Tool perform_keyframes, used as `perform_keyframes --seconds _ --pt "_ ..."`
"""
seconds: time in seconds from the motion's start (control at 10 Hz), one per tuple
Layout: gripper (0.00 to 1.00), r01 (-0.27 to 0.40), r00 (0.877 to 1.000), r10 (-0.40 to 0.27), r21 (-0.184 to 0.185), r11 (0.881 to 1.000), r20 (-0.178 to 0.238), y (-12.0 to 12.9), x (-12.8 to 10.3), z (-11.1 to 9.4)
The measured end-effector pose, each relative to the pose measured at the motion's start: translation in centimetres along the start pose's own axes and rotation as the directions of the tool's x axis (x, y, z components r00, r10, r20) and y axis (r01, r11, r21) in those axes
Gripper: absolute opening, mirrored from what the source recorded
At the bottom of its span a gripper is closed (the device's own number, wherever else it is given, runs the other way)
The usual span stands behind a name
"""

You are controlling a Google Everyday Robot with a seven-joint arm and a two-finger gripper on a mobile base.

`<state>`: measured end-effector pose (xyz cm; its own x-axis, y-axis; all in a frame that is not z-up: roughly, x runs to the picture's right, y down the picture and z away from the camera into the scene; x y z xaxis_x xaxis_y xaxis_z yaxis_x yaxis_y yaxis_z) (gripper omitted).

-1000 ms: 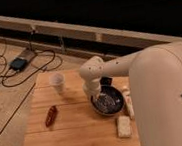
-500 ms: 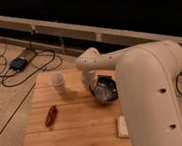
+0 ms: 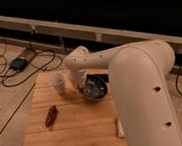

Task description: Drag the ceramic bowl in a circle

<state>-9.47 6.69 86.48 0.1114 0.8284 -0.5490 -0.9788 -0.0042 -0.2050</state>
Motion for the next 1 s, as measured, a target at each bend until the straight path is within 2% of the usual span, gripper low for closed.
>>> perform_keyframes --seconds 0.4,0.6,0.8,0.9,1.0 --pt "0.17 0.05 0.995 -0.057 -0.098 0.994 -0.078 2.9 4.5 0.3" --pt "0.17 0.028 0.991 -0.044 -0.127 0.992 -0.128 2.5 6.7 1.0" --pt "0.17 -0.007 0.986 -0.013 -0.12 0.993 -0.165 1.0 8.3 1.9" --pt "0.17 -0.035 0.983 0.017 -0.097 0.995 -0.182 -0.4 8.9 2.3" --pt "0.17 -0.059 0.982 0.046 -0.068 0.996 -0.181 -2.0 8.8 2.6"
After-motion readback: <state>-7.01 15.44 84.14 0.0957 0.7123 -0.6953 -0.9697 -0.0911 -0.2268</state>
